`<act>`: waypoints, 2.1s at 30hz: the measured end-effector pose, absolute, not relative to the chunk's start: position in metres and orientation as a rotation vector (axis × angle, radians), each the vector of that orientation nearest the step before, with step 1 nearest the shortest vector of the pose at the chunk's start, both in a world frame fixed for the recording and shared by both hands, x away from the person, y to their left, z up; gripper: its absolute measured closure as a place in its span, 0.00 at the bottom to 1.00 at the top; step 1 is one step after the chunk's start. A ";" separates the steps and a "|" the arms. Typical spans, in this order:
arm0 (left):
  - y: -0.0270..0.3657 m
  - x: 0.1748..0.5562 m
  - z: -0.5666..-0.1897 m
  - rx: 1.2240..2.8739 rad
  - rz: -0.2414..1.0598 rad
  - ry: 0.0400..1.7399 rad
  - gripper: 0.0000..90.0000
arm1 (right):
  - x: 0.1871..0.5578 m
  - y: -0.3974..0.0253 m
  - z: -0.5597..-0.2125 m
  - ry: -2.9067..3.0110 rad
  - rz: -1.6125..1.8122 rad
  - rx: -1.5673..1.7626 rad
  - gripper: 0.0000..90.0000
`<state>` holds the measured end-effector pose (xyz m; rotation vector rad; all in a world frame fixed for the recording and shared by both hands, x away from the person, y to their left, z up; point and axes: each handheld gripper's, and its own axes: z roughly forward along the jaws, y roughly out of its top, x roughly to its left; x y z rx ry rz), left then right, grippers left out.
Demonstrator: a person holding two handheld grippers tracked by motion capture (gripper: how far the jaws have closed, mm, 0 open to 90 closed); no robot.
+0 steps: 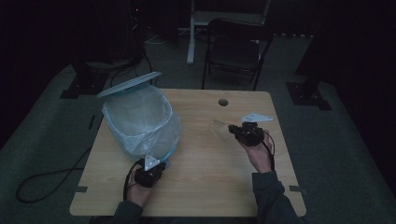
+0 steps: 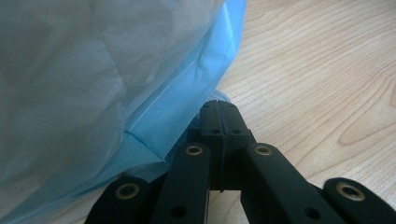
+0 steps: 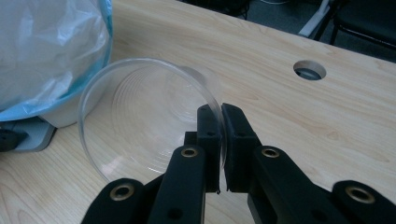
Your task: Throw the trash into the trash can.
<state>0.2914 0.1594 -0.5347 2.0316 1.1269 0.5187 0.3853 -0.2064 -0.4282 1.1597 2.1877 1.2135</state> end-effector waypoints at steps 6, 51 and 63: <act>0.159 0.291 -0.535 2.035 0.510 1.135 1.00 | 0.386 -0.205 -0.422 2.182 1.227 1.149 0.96; 0.160 0.292 -0.535 2.049 0.522 1.114 1.00 | 0.392 -0.181 -0.352 2.138 1.351 0.978 0.96; 0.160 0.292 -0.534 2.051 0.519 1.115 1.00 | 0.392 -0.166 -0.334 2.140 1.376 0.918 0.96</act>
